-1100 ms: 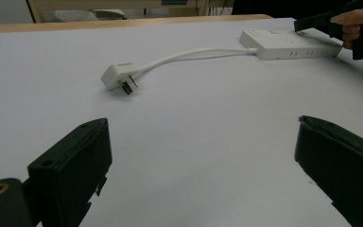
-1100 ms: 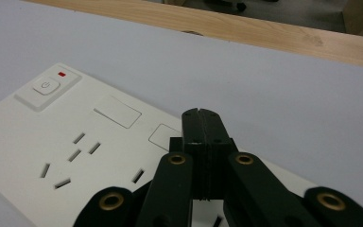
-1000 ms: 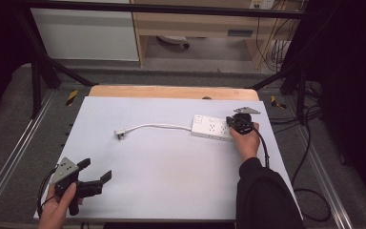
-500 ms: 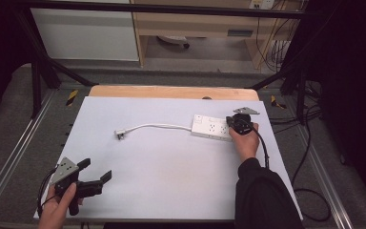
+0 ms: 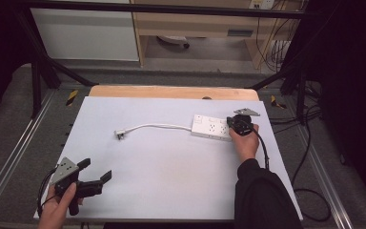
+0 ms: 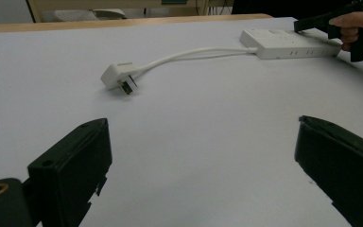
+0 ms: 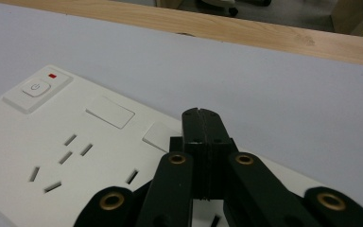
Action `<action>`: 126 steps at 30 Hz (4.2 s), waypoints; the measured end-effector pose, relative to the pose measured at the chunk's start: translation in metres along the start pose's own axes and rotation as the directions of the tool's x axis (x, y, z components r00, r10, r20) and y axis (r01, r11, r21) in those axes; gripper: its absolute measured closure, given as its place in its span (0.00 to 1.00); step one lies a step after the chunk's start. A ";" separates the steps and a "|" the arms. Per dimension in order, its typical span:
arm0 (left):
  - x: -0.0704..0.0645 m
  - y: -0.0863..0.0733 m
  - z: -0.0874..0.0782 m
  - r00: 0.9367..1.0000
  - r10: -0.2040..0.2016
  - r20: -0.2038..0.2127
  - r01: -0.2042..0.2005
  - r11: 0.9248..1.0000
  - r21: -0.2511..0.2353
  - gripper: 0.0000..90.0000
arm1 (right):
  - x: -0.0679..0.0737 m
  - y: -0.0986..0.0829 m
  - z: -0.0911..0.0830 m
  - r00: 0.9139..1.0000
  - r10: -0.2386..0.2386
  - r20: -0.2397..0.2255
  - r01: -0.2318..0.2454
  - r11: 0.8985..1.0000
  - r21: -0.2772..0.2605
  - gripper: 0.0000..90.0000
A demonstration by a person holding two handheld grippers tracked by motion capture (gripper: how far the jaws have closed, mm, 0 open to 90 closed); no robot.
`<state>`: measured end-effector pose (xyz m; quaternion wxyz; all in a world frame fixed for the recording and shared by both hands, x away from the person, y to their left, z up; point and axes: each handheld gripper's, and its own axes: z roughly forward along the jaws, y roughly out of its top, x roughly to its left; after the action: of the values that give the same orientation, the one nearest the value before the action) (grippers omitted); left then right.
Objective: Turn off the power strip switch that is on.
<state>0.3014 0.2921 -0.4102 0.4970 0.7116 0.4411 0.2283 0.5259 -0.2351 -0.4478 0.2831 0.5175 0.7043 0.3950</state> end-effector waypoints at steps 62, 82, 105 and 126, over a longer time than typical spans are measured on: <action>-0.001 0.000 0.000 1.000 0.003 0.002 -0.003 1.000 0.003 0.05 | 0.018 0.024 -0.010 0.989 0.085 -0.121 -0.090 0.995 -0.040 0.44; -0.001 0.000 0.000 1.000 0.004 -0.001 -0.004 1.000 0.004 0.05 | 0.040 0.044 -0.025 0.988 0.071 -0.137 -0.068 0.997 0.025 0.06; 0.000 0.000 0.000 1.000 0.003 -0.004 -0.003 1.000 0.004 0.05 | 0.047 0.061 -0.065 0.986 0.043 -0.161 -0.062 0.992 -0.111 0.06; 0.000 -0.001 0.001 1.000 0.001 -0.008 -0.001 1.000 0.002 0.05 | 0.043 0.063 -0.111 0.979 -0.006 -0.205 -0.032 0.983 -0.180 0.06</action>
<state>0.3015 0.2918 -0.4109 0.4942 0.7115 0.4429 0.2311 0.4551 -0.2142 -0.3353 0.2527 0.4506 0.6872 0.5107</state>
